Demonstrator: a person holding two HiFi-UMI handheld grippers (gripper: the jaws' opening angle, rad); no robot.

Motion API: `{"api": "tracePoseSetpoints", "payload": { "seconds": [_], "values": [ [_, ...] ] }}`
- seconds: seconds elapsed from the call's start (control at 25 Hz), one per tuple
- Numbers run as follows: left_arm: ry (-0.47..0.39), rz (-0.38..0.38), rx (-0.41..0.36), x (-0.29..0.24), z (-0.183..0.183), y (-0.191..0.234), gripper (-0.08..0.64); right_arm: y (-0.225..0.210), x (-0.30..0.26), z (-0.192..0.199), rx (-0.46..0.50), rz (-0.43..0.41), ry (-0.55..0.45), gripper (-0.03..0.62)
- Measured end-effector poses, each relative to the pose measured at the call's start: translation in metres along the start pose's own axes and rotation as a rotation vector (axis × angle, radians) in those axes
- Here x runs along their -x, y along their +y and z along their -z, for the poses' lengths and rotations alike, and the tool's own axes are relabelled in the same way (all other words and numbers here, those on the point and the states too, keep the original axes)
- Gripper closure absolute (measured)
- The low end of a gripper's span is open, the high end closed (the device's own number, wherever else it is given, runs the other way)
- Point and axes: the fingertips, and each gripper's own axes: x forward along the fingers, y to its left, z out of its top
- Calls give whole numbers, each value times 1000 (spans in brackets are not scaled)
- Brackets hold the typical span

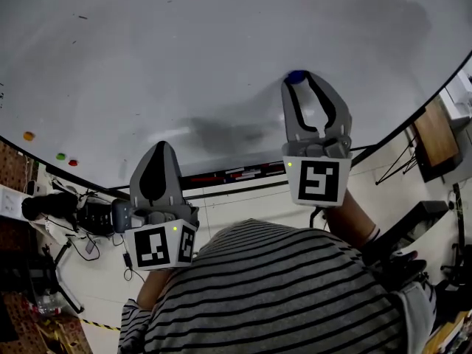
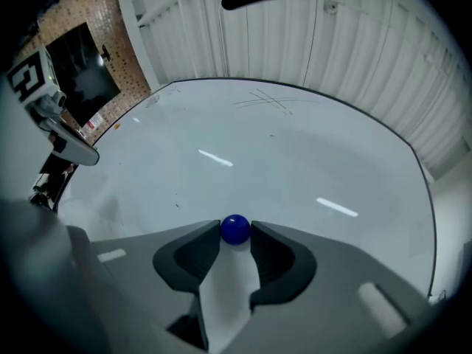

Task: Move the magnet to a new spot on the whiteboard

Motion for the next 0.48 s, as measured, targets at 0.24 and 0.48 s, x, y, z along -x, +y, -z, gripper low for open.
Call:
{"api": "tracePoseSetpoints", "payload": {
  "seconds": [0.24, 0.48],
  "values": [
    [-3, -2, 4, 11, -23, -19, 545, -21, 18, -23, 55, 13, 4, 468],
    [21, -13, -6, 8, 6, -16, 545, -4, 25, -8, 24, -5, -11, 468]
  ]
}}
